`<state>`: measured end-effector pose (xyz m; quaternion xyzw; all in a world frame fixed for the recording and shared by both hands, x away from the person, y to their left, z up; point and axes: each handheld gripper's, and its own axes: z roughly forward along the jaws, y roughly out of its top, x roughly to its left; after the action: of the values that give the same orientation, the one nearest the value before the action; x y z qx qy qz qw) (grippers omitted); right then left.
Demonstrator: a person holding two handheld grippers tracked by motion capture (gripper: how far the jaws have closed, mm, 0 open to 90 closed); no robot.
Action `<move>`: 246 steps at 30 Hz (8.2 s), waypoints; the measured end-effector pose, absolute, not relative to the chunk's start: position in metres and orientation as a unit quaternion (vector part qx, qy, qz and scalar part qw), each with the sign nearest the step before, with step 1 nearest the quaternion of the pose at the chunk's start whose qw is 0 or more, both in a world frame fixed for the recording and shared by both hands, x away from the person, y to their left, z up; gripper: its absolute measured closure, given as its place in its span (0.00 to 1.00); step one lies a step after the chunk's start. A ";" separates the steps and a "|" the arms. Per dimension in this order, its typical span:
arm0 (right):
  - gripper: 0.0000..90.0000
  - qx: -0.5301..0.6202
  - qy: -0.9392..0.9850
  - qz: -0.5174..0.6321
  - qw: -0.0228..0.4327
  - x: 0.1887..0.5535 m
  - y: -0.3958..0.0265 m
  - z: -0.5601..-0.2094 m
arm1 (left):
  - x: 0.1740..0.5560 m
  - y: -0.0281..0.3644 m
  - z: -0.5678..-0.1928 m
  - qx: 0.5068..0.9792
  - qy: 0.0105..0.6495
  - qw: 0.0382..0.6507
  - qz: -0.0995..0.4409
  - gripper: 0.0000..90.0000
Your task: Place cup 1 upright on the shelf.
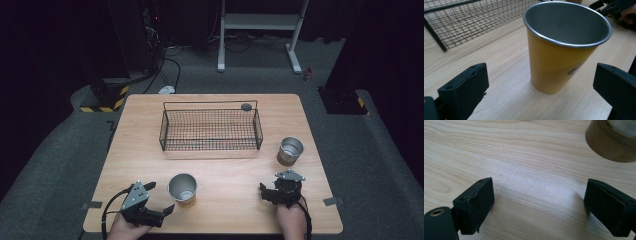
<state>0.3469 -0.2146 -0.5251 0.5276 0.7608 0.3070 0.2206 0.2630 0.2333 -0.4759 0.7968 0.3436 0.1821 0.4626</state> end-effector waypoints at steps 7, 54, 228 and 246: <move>0.10 0.527 0.761 0.308 0.220 0.347 -0.215 -0.525 | 0.265 0.224 -0.478 0.801 0.334 0.465 0.178 0.00; 0.10 0.529 0.759 0.307 0.221 0.346 -0.214 -0.525 | 0.292 0.185 -0.484 0.801 0.306 0.487 0.166 0.04; 0.10 0.514 0.771 0.310 0.213 0.348 -0.218 -0.525 | 0.335 0.197 -0.417 0.714 0.400 0.515 0.255 0.15; 0.10 0.514 0.771 0.311 0.213 0.348 -0.218 -0.525 | 0.353 0.186 -0.415 0.713 0.383 0.530 0.253 0.16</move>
<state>0.3483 -0.2176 -0.5249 0.5137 0.7710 0.3106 0.2126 0.3530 0.1862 -0.4147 0.7135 0.3825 0.2528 0.5298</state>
